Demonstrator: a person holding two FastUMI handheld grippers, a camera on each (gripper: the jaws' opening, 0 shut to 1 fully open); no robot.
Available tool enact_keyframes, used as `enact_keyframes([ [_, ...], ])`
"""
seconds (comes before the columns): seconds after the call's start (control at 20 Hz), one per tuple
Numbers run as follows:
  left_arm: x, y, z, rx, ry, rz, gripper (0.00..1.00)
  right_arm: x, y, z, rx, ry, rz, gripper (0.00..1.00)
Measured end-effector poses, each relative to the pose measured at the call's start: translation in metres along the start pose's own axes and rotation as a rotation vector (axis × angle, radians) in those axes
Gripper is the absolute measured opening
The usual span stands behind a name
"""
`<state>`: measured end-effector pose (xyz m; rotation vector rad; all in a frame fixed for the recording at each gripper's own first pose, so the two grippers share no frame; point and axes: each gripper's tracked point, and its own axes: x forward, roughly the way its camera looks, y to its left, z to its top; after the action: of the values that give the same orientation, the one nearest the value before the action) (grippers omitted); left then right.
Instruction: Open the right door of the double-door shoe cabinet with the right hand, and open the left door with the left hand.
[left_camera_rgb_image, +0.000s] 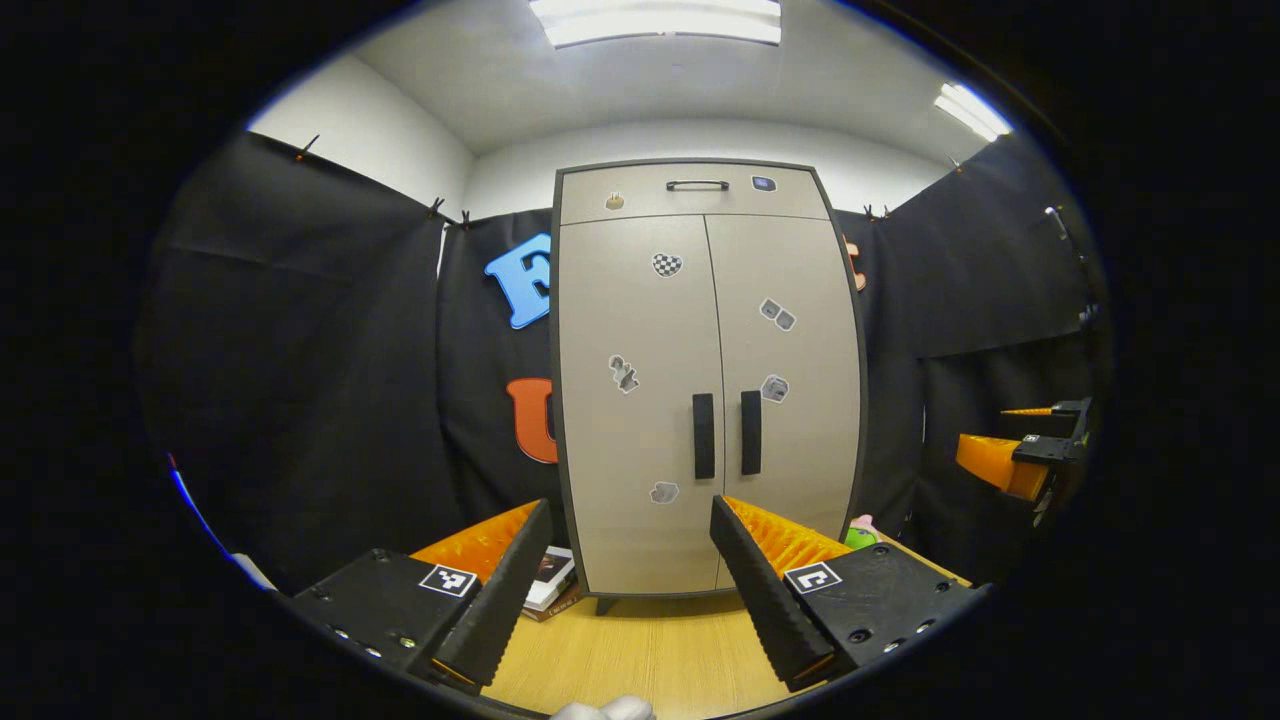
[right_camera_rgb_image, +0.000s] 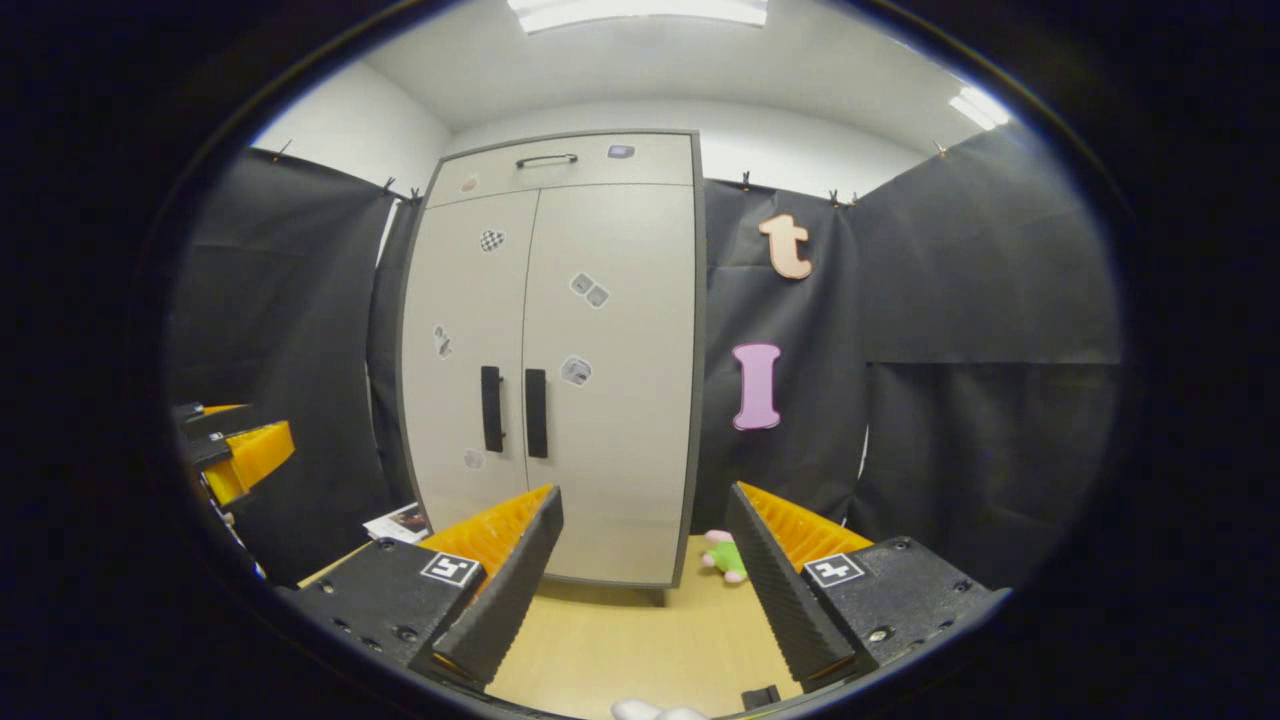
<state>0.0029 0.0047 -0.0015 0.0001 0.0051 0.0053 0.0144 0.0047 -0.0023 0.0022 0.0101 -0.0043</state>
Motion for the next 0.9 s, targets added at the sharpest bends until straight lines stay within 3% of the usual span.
enact_keyframes([
  [0.45, -0.004, 0.01, -0.001, -0.007, 0.003, 0.023, 0.95, 0.03, 0.023, 0.008, -0.012, -0.013, 0.021, 1.0],
  [0.9, -0.022, 0.025, -0.005, 0.003, 0.018, 0.066, 0.96, 0.117, 0.075, 0.012, 0.012, -0.016, 0.044, 1.0],
])
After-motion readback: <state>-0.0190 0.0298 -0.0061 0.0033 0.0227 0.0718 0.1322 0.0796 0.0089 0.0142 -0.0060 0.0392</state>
